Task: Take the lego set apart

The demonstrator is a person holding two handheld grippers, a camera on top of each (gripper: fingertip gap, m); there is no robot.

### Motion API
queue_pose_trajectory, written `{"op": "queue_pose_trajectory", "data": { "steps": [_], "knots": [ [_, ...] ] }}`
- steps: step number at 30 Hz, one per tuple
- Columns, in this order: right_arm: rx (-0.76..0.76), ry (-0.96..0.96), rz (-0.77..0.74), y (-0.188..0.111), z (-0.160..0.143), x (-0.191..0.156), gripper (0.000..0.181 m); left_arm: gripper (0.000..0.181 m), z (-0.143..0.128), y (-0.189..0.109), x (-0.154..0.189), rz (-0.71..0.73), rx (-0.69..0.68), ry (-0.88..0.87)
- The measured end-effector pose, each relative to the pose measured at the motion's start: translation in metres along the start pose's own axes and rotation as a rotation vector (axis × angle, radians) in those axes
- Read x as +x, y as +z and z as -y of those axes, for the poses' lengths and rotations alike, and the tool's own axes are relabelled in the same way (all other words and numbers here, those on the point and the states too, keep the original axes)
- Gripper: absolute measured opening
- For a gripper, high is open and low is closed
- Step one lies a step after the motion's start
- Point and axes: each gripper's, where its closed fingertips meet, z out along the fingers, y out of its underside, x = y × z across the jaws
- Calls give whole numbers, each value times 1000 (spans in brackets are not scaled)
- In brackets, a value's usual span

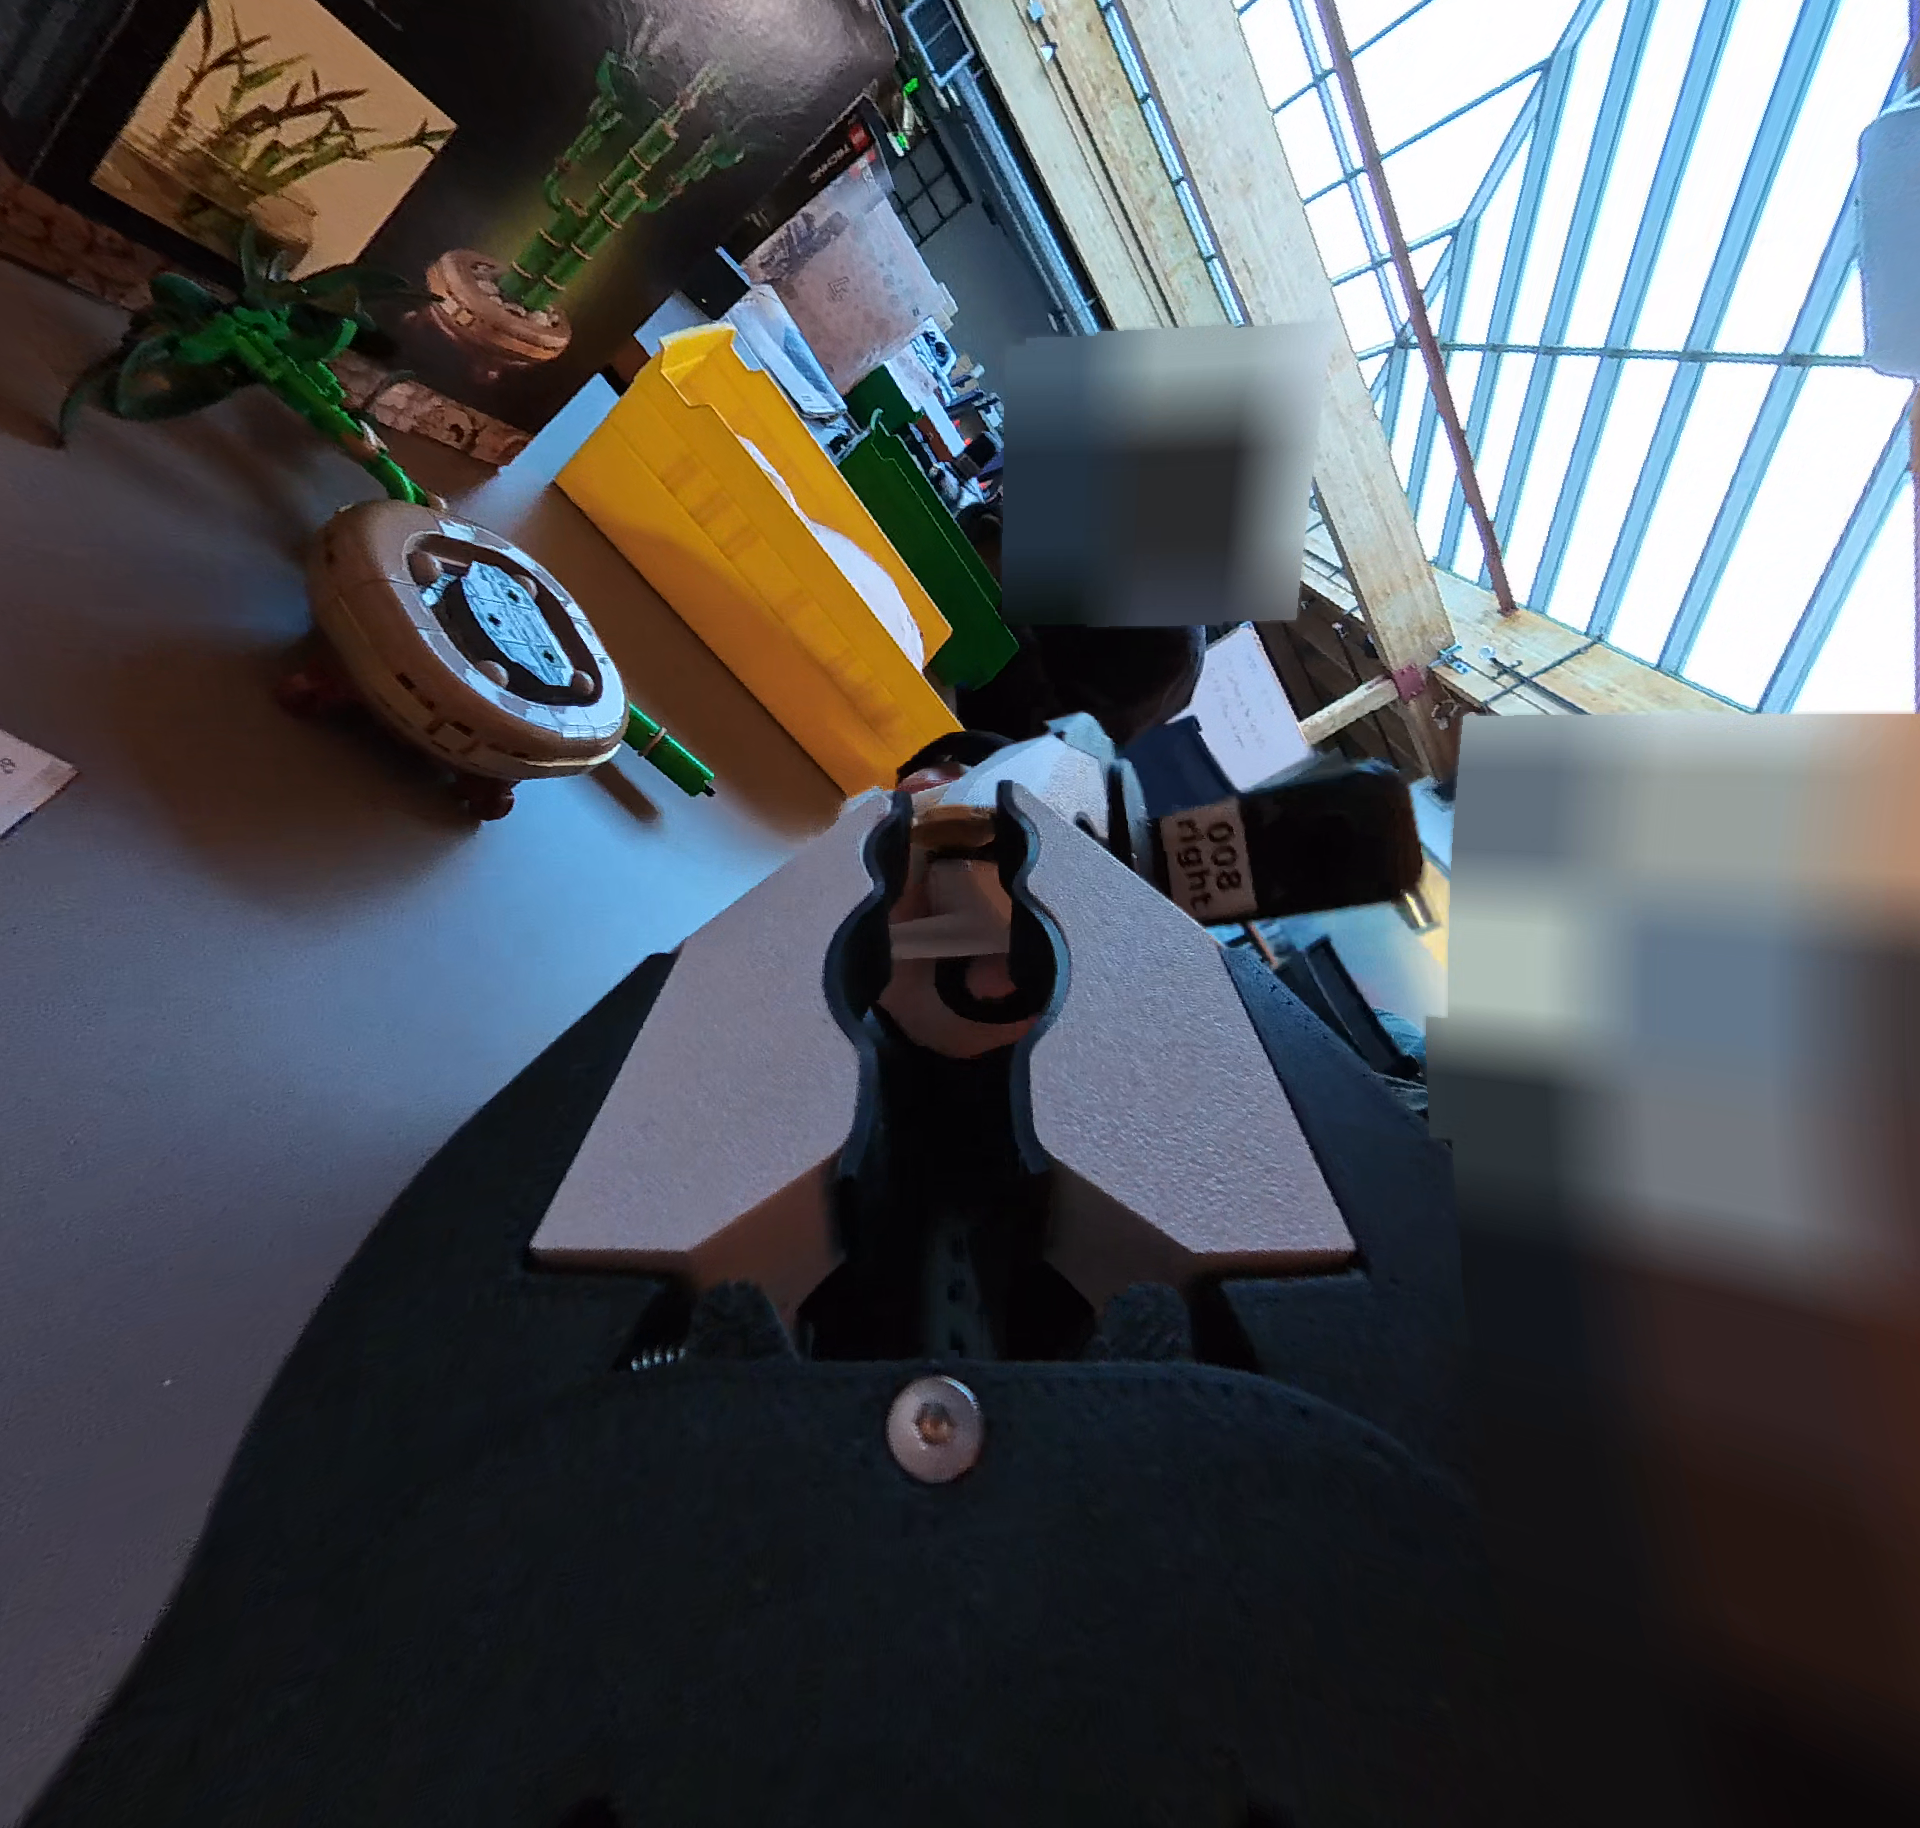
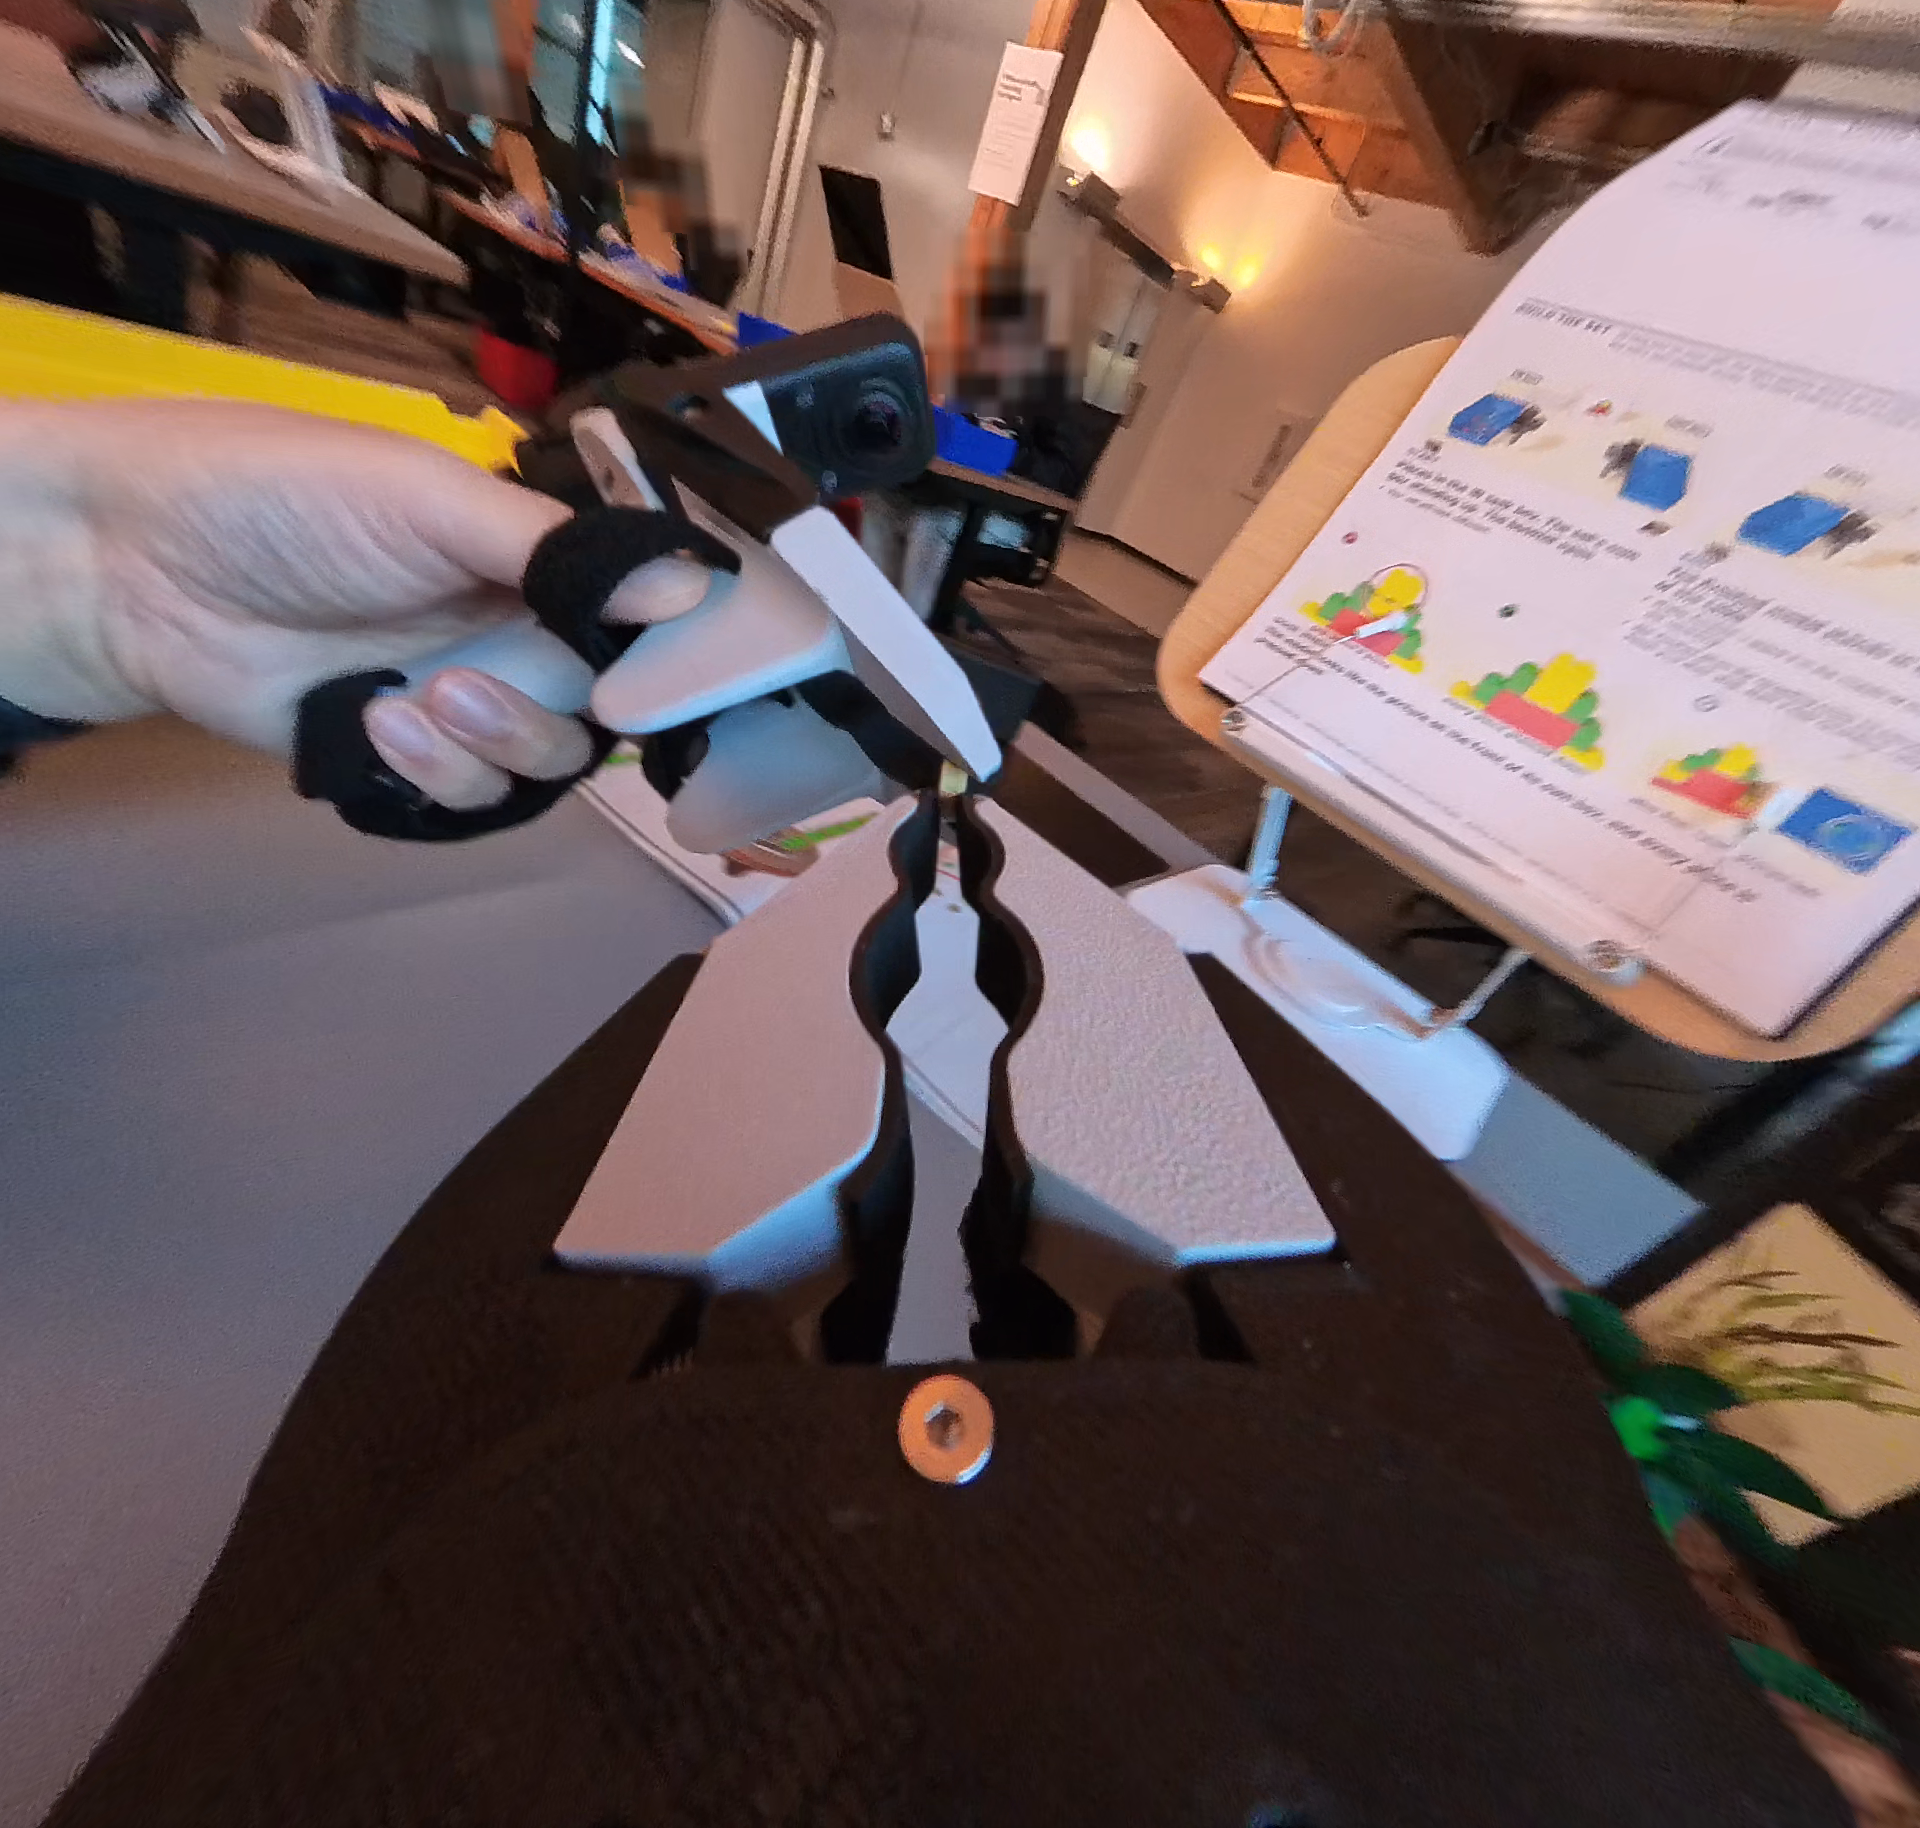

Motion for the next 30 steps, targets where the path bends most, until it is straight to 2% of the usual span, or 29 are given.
{"op": "queue_pose_trajectory", "data": {
  "steps": [1,3,6,8,9,11,13,15,17,19,20,21,24,26,28,30],
  "knots": [
    [14,75,29,-1,2,1,1,16,2,-1,1,-11,8,-10],
    [60,260,100,-4,5,6,1,33,15,-9,1,-12,76,-25],
    [173,626,324,-11,18,6,1,32,35,-28,9,-46,155,46],
    [259,864,454,-16,25,13,1,23,32,-35,24,-103,90,164],
    [303,931,510,-20,28,15,1,25,28,-36,27,-91,39,224],
    [319,956,566,-21,28,14,0,25,15,-36,29,-43,-63,369],
    [291,768,519,-20,24,10,1,30,8,-35,30,37,-120,533],
    [215,330,326,-19,15,10,1,33,10,-39,28,169,-123,750],
    [160,-205,30,-24,15,23,1,38,15,-45,25,330,-90,948],
    [178,-616,-162,-33,28,20,0,27,16,-49,29,410,-21,1102],
    [184,-734,-183,-33,31,10,0,20,12,-47,35,401,-8,1161],
    [182,-806,-183,-31,30,1,1,20,8,-44,37,388,-20,1173],
    [169,-936,-168,-24,23,-16,1,39,-10,-34,43,292,-119,1113],
    [172,-994,-172,-23,21,-19,1,38,-19,-33,50,256,-147,1181],
    [165,-992,-151,-22,20,-22,1,29,-22,-36,41,354,-204,1343],
    [163,-961,-117,-21,18,-25,1,23,-18,-43,18,576,-321,1534]
  ]
}}
